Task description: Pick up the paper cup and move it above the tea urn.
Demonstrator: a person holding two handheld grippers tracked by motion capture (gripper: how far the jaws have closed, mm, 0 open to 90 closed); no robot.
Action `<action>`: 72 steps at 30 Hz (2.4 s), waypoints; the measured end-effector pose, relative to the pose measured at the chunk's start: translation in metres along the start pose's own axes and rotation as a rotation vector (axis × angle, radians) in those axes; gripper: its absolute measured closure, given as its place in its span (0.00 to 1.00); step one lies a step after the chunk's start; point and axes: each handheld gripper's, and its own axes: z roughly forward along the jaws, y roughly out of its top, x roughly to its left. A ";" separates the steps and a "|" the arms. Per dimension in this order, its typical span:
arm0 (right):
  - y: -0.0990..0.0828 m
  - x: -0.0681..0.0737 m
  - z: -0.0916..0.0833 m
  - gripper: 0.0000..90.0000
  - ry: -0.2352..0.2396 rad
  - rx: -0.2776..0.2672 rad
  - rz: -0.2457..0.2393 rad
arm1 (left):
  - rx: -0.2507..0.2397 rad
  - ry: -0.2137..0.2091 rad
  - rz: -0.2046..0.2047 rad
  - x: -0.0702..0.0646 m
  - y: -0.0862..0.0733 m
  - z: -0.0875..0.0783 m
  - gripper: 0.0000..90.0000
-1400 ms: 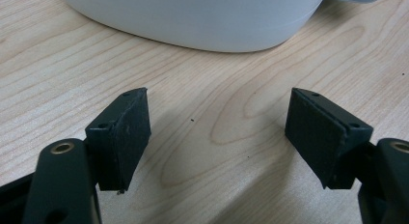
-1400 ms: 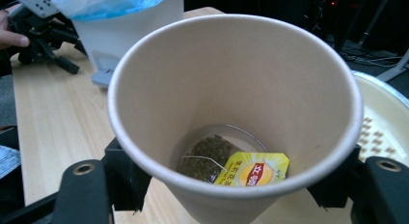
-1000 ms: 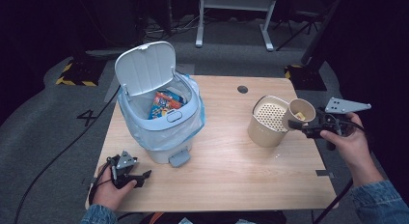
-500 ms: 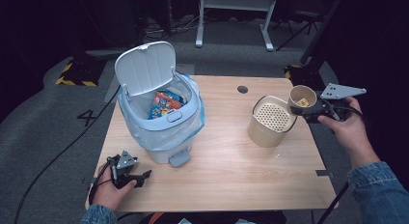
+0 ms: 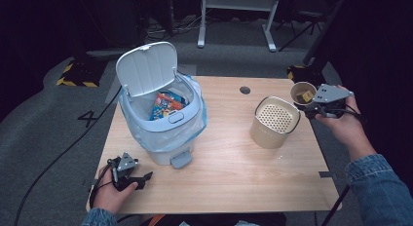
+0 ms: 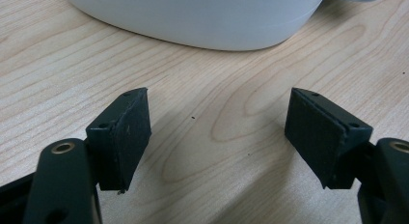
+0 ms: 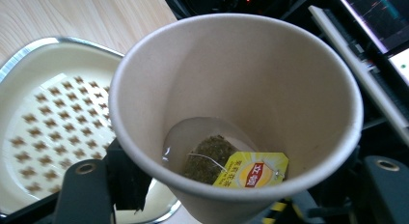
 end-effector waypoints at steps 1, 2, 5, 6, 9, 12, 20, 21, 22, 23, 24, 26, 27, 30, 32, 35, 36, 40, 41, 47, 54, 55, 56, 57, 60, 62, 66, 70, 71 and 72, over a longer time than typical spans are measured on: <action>0.000 0.000 0.000 0.35 -0.009 0.007 -0.023 | 0.001 0.001 0.000 0.000 0.000 0.000 0.27; 0.001 0.002 0.001 0.35 -0.029 0.025 -0.070 | 0.000 0.000 0.000 0.000 0.000 0.000 0.27; 0.003 0.006 0.003 0.35 -0.061 0.073 -0.157 | 0.000 -0.002 -0.001 0.000 0.000 0.000 0.27; 0.004 0.008 0.005 0.35 -0.076 0.105 -0.206 | 0.000 -0.002 -0.001 0.000 0.000 0.000 0.27; 0.006 0.010 0.008 0.35 -0.103 0.147 -0.289 | 0.000 -0.003 -0.001 0.000 0.000 0.000 0.27; 0.008 0.013 0.010 0.35 -0.127 0.180 -0.362 | 0.000 -0.002 -0.001 0.001 0.000 0.000 0.27; 0.013 0.033 0.021 0.36 -0.199 0.340 -0.740 | 0.000 -0.003 -0.001 0.001 0.000 0.000 0.27; 0.014 0.037 0.023 0.36 -0.211 0.353 -0.781 | -0.001 -0.003 -0.002 0.000 0.000 0.000 0.27; 0.014 0.037 0.023 0.36 -0.211 0.353 -0.781 | -0.001 -0.003 -0.002 0.000 0.000 0.000 0.27; 0.017 0.043 0.025 0.35 -0.243 0.373 -0.886 | -0.001 -0.002 -0.001 0.000 0.000 0.000 0.27; 0.018 0.045 0.026 0.36 -0.254 0.382 -0.920 | 0.000 -0.002 -0.001 0.000 0.000 0.000 0.27; 0.020 0.050 0.027 0.35 -0.286 0.408 -1.019 | 0.000 -0.001 -0.001 0.000 0.000 0.000 0.27; 0.021 0.052 0.028 0.35 -0.295 0.412 -1.047 | 0.000 -0.001 -0.001 0.000 0.000 0.000 0.27; 0.025 0.059 0.029 0.35 -0.334 0.430 -1.188 | 0.000 -0.002 -0.001 0.000 0.000 0.000 0.27; 0.026 0.063 0.030 0.35 -0.356 0.442 -1.255 | 0.000 -0.001 -0.001 0.000 0.000 0.000 0.27; 0.026 0.066 0.031 0.35 -0.381 0.459 -1.324 | 0.001 -0.001 0.000 0.000 0.000 0.000 0.27; 0.026 0.069 0.032 0.35 -0.411 0.478 -1.394 | 0.000 -0.002 0.000 0.000 0.000 0.000 0.27; 0.026 0.072 0.032 0.35 -0.441 0.497 -1.485 | 0.000 -0.002 -0.001 0.000 0.000 0.000 0.27; 0.026 0.075 0.032 0.35 -0.457 0.498 -1.540 | 0.000 -0.003 -0.001 0.001 0.000 0.000 0.27; 0.027 0.075 0.033 0.35 -0.456 0.496 -1.562 | 0.000 -0.003 -0.001 0.000 0.000 0.000 0.27; 0.027 0.074 0.031 0.35 -0.460 0.487 -1.559 | -0.001 -0.003 -0.001 0.000 0.000 0.000 0.27; 0.027 0.074 0.031 0.35 -0.461 0.487 -1.562 | -0.001 -0.003 -0.001 0.000 0.000 0.000 0.27; 0.028 0.074 0.031 0.35 -0.462 0.483 -1.556 | 0.000 -0.003 -0.001 0.000 0.000 0.000 0.27; 0.028 0.074 0.031 0.35 -0.466 0.480 -1.555 | 0.000 -0.003 -0.001 0.000 0.000 0.000 0.27; 0.030 0.073 0.030 0.35 -0.468 0.463 -1.526 | -0.001 -0.003 -0.001 0.000 0.000 0.000 0.27; 0.031 0.073 0.030 0.35 -0.471 0.462 -1.537 | 0.000 -0.003 -0.001 0.001 0.000 0.000 0.27; 0.030 0.081 0.036 0.35 -0.453 0.504 -1.697 | 0.000 -0.003 -0.001 0.001 0.000 0.000 0.27; 0.032 0.085 0.042 0.35 -0.450 0.540 -1.810 | 0.000 -0.003 -0.001 0.001 0.000 0.000 0.27; 0.034 0.085 0.043 0.35 -0.466 0.549 -1.802 | 0.000 -0.003 -0.001 0.001 0.000 0.000 0.27; 0.035 0.087 0.043 0.36 -0.465 0.553 -1.812 | 0.000 -0.003 -0.001 0.001 0.000 0.000 0.27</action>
